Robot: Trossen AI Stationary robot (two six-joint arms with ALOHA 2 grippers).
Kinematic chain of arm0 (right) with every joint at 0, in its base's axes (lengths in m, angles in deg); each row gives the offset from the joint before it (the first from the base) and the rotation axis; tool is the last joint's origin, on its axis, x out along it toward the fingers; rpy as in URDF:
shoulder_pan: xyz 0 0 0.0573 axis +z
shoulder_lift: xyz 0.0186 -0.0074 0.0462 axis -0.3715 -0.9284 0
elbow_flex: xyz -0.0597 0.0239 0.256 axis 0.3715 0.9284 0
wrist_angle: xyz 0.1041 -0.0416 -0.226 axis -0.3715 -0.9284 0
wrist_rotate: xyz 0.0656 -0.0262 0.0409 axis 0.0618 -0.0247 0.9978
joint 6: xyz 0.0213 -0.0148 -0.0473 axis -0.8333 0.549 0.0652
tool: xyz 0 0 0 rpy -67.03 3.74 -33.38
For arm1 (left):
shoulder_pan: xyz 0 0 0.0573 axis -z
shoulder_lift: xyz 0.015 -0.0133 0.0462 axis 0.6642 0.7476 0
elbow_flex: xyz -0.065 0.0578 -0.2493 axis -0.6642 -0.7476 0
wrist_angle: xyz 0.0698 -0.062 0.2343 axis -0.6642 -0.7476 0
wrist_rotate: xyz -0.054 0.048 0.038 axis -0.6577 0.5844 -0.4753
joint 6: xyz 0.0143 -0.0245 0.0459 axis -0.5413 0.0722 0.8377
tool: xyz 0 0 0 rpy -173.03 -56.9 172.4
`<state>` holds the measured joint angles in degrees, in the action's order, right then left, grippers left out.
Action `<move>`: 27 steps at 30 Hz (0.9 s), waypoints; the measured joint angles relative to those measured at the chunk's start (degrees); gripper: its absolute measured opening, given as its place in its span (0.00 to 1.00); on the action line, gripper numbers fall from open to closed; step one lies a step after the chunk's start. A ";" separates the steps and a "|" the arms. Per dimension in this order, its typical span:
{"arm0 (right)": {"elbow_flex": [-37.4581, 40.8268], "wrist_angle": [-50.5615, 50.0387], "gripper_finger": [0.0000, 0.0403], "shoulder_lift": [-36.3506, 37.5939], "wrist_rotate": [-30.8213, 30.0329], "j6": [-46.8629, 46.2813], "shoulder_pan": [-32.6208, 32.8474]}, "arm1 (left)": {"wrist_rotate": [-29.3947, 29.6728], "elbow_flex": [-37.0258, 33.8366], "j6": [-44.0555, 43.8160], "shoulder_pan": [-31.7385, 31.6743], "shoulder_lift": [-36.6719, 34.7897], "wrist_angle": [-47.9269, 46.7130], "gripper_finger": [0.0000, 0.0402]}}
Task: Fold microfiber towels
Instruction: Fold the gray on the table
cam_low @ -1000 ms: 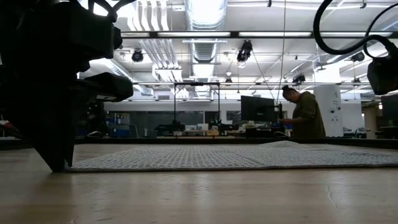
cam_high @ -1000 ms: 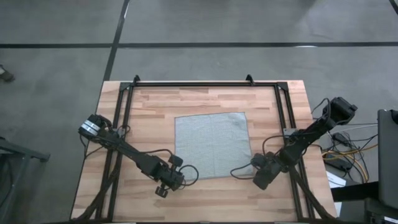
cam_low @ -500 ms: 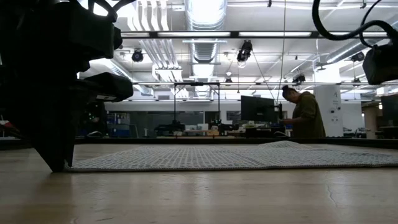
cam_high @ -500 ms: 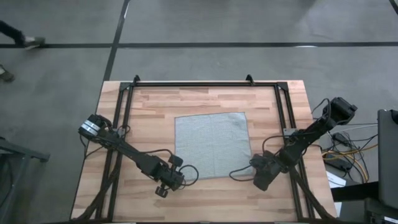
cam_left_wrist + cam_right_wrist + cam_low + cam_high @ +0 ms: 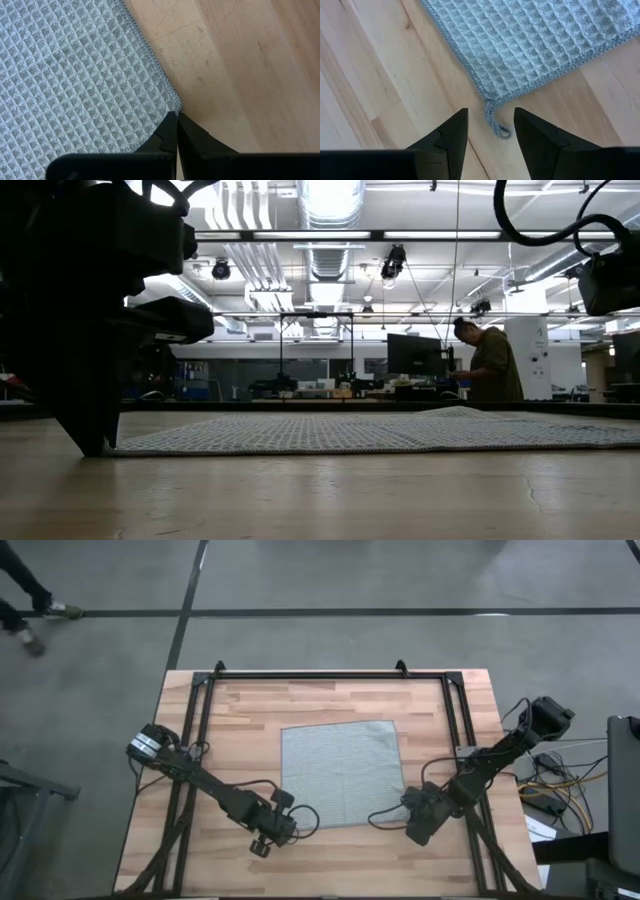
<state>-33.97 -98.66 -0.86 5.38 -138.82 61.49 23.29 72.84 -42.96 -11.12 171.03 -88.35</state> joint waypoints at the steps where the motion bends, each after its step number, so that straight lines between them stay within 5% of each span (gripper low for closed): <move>1: 0.02 0.00 0.39 0.00 0.00 0.42 0.00 | 0.00 0.00 0.00 0.00 0.00 -0.01 0.01; 27: 0.80 3.94 0.38 -0.26 2.11 0.73 0.04 | -0.11 0.00 0.02 0.00 0.00 -0.02 0.01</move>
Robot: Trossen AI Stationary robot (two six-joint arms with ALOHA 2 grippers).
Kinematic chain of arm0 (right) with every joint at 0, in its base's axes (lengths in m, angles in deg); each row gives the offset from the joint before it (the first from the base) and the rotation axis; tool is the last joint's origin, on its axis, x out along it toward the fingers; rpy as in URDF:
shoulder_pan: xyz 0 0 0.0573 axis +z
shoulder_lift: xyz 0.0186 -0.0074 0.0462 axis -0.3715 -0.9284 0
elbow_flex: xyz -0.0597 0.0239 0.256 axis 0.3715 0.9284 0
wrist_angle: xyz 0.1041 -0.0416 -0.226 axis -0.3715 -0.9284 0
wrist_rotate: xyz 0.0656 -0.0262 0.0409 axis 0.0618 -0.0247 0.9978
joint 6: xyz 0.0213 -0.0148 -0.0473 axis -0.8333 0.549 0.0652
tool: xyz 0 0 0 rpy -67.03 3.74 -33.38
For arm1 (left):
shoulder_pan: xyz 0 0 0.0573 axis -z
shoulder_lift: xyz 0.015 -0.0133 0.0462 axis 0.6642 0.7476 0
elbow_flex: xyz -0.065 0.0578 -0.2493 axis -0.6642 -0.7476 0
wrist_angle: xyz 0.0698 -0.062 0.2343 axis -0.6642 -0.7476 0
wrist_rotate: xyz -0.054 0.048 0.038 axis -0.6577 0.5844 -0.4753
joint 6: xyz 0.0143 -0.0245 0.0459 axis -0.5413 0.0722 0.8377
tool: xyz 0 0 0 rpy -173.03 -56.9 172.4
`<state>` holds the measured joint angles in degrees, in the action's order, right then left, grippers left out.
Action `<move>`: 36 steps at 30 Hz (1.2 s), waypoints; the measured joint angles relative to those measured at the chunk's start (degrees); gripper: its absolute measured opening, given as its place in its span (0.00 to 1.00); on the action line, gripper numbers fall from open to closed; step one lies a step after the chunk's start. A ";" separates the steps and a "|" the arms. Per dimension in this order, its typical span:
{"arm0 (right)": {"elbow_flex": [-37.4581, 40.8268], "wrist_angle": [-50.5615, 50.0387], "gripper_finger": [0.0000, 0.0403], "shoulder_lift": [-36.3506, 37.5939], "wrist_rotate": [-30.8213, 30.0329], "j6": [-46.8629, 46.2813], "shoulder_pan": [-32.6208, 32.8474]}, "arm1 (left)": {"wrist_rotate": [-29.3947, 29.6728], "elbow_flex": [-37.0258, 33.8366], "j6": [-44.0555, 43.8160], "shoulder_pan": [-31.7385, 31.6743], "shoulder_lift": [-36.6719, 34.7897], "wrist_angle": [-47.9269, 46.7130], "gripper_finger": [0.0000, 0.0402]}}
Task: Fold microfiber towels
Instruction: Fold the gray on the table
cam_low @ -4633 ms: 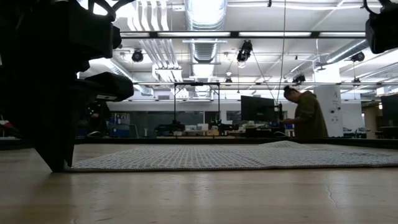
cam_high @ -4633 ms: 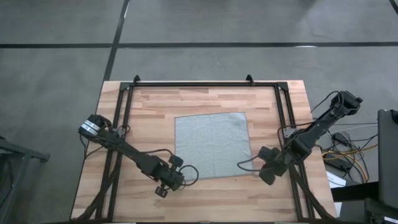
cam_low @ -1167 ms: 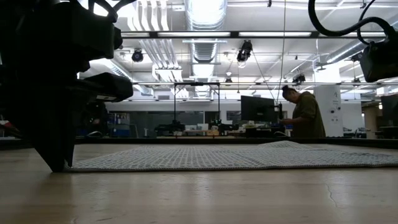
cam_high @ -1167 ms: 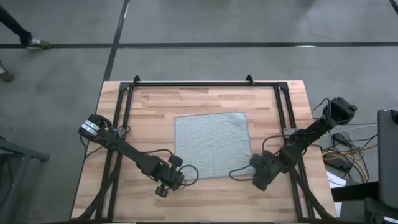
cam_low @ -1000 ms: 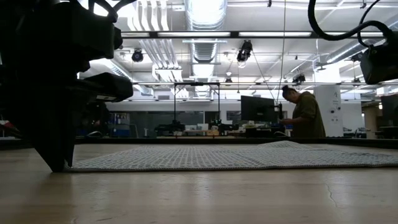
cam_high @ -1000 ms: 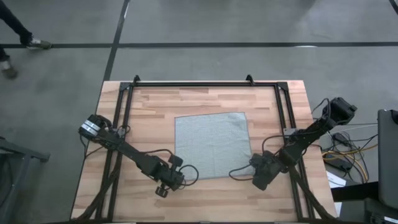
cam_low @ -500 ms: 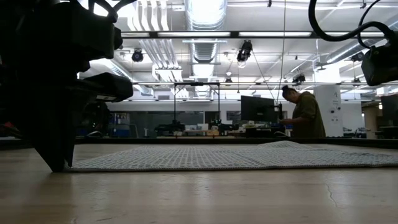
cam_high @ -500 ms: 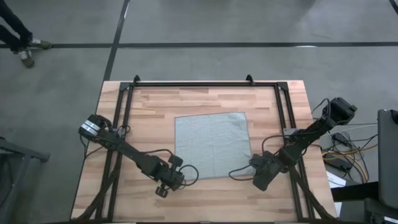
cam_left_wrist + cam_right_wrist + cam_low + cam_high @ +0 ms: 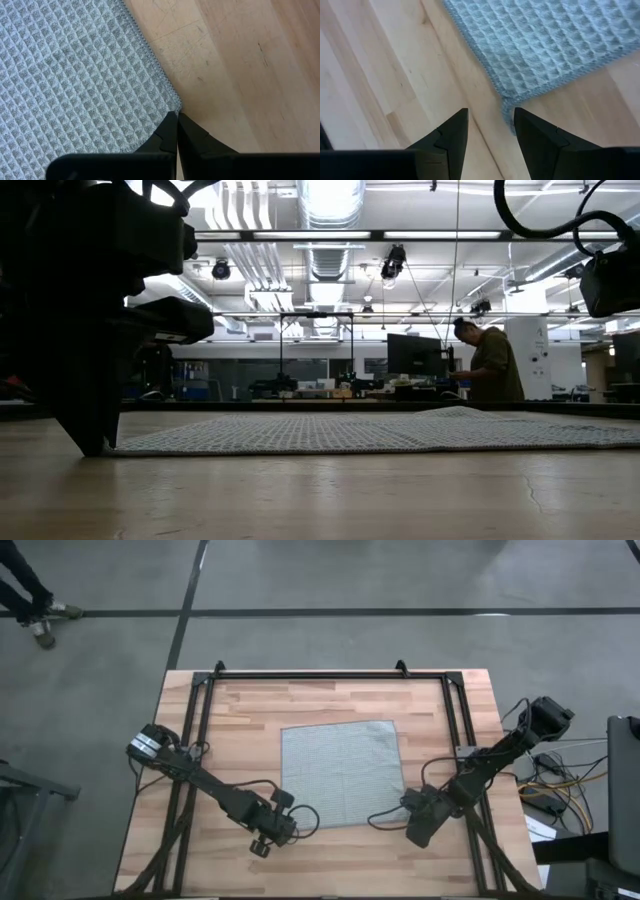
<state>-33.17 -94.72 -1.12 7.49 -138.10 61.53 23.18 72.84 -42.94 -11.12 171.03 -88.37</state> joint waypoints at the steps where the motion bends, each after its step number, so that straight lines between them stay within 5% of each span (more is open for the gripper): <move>1: 0.09 0.52 0.38 0.00 0.00 0.04 0.00 | 0.00 0.00 0.00 0.00 0.00 0.00 0.01; 11: 0.42 0.47 0.37 0.00 0.64 -0.13 0.00 | 0.00 0.00 0.00 0.00 0.00 0.00 0.01; 36: 2.24 1.19 0.07 -0.04 4.87 -2.64 0.00 | 0.01 0.00 0.00 0.00 0.00 0.00 0.01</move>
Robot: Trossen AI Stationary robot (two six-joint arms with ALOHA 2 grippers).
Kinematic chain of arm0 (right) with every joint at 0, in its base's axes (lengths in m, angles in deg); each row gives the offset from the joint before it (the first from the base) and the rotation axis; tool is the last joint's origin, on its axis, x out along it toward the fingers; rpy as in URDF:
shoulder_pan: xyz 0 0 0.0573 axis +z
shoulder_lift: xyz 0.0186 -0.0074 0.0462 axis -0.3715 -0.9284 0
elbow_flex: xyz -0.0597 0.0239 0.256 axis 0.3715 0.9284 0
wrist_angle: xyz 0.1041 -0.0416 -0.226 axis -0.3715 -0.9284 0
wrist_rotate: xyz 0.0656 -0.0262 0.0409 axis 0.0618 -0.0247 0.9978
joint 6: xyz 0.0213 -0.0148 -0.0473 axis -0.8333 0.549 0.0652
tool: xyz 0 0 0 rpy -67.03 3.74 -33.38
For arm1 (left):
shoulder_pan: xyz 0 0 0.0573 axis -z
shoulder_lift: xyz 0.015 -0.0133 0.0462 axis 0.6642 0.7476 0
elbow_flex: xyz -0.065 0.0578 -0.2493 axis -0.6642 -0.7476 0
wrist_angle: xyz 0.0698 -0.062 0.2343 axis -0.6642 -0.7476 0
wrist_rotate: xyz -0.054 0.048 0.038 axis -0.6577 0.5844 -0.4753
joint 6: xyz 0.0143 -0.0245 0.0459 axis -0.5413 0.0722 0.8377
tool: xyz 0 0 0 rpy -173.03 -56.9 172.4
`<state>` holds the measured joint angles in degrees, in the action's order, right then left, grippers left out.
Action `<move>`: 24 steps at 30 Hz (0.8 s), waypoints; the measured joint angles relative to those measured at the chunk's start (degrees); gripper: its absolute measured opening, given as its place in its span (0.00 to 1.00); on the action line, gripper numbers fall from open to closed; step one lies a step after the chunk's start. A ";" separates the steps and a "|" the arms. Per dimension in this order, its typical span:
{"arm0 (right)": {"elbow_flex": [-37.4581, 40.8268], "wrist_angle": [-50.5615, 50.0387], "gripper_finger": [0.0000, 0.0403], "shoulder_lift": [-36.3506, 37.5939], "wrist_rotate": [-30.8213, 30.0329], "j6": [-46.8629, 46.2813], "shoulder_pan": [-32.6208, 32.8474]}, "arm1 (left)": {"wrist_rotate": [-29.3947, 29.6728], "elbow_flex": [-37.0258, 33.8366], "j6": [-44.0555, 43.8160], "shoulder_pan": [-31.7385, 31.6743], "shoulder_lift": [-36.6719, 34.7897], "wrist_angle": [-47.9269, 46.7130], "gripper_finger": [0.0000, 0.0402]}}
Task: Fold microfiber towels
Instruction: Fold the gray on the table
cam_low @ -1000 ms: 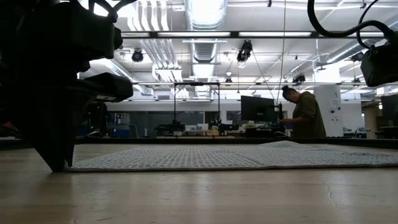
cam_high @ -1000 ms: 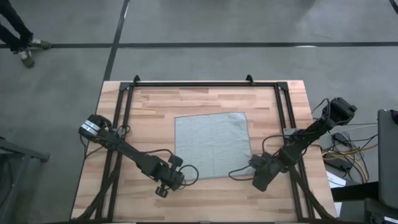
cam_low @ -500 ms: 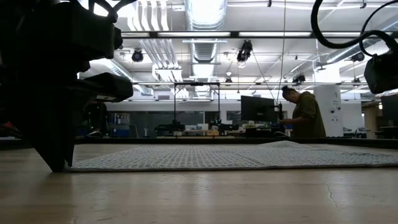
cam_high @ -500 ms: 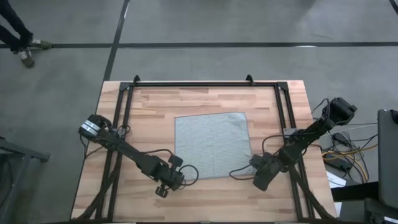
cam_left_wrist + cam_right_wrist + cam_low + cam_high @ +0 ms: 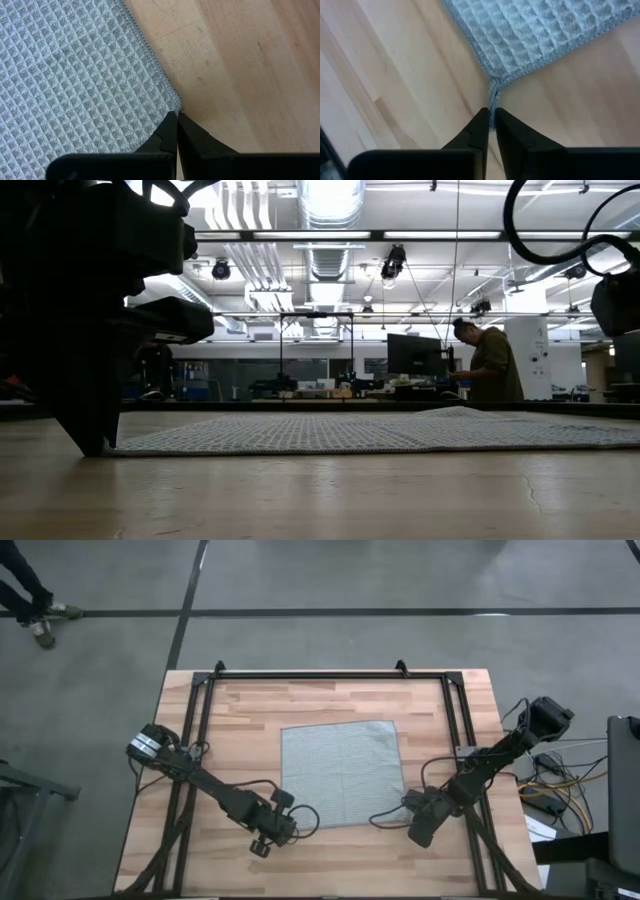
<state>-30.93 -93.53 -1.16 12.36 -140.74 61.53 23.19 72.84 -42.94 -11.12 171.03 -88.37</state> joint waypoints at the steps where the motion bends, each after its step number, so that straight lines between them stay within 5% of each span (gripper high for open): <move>1: 0.00 0.00 0.05 0.00 0.31 -0.03 0.03 | 0.01 0.00 0.00 0.00 0.00 0.00 0.01; 24: -2.14 0.73 0.02 0.07 -3.84 0.04 0.00 | 0.69 0.24 -1.35 -0.02 -1.02 -1.12 0.00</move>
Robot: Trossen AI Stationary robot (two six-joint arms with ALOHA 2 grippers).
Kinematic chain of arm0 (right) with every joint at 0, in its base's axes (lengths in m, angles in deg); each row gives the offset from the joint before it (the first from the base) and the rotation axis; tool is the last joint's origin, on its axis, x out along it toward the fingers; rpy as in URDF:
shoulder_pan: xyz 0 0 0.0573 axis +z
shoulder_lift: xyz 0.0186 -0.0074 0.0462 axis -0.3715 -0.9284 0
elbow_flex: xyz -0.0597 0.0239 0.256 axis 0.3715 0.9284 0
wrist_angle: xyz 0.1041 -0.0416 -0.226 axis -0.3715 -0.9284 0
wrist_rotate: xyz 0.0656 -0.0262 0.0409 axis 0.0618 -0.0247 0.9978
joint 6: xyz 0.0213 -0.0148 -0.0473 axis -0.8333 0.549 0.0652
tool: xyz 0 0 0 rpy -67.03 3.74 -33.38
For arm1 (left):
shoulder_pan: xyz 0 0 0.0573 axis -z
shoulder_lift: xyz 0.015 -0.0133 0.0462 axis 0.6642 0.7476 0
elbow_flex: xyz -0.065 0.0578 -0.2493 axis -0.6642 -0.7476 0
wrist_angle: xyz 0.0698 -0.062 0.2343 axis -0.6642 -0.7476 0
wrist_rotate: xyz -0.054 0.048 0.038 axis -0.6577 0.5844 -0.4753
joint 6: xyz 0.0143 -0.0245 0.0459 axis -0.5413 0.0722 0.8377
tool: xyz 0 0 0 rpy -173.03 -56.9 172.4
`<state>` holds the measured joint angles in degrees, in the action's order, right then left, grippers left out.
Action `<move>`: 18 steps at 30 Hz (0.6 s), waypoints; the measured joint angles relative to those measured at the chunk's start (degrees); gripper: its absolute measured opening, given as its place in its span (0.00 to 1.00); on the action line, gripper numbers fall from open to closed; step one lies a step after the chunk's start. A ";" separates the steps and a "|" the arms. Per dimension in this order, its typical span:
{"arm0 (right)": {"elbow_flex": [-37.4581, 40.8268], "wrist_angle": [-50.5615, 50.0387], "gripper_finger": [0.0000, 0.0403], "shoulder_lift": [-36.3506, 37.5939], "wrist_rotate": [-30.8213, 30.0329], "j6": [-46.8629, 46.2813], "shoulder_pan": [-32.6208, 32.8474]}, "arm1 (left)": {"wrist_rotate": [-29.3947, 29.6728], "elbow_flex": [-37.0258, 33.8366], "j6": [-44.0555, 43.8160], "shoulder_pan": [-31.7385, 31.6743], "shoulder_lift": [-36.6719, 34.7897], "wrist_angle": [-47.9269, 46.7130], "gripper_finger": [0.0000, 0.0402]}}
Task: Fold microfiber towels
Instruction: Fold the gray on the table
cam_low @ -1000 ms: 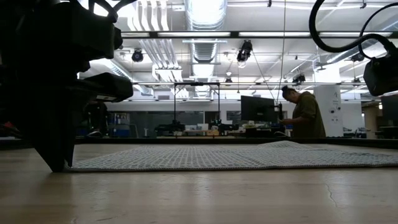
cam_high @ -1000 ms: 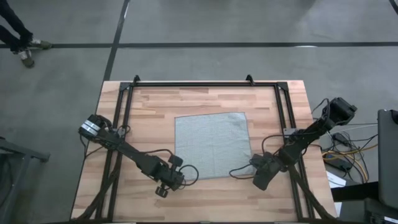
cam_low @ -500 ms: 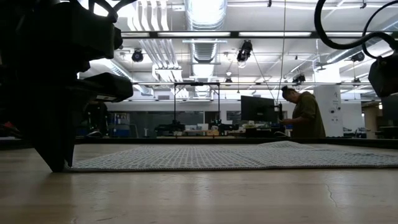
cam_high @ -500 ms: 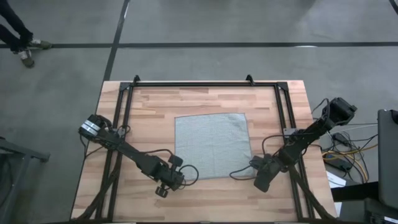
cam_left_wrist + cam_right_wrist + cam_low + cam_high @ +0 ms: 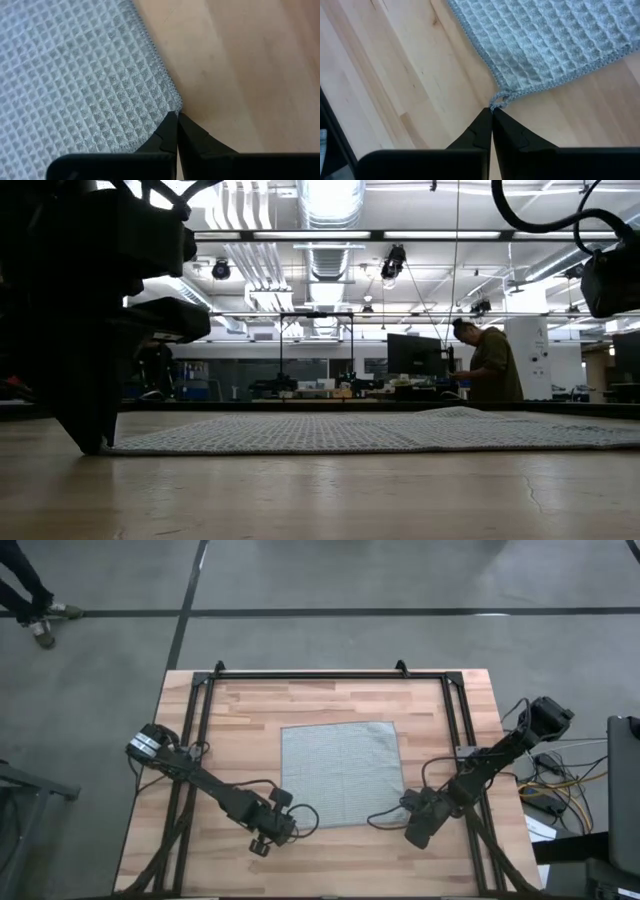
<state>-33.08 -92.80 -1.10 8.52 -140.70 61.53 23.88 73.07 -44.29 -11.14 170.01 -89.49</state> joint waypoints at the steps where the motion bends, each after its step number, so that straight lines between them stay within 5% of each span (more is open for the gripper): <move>1: 0.00 -0.04 0.02 0.00 -0.02 -0.29 0.00 | 0.69 0.15 -0.05 0.00 -0.49 -0.24 0.00; 10: -0.02 -0.54 0.02 0.43 -3.29 -1.38 -0.04 | 8.86 0.97 -3.03 -0.15 -6.54 -5.79 0.00; 18: -0.02 -1.66 0.02 0.85 -4.70 -4.06 -0.02 | 10.10 0.99 -3.83 -0.75 -8.61 -6.41 0.00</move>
<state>-33.10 -94.46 -0.25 3.82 -144.76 61.51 33.98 74.06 -48.12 -11.89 161.39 -95.90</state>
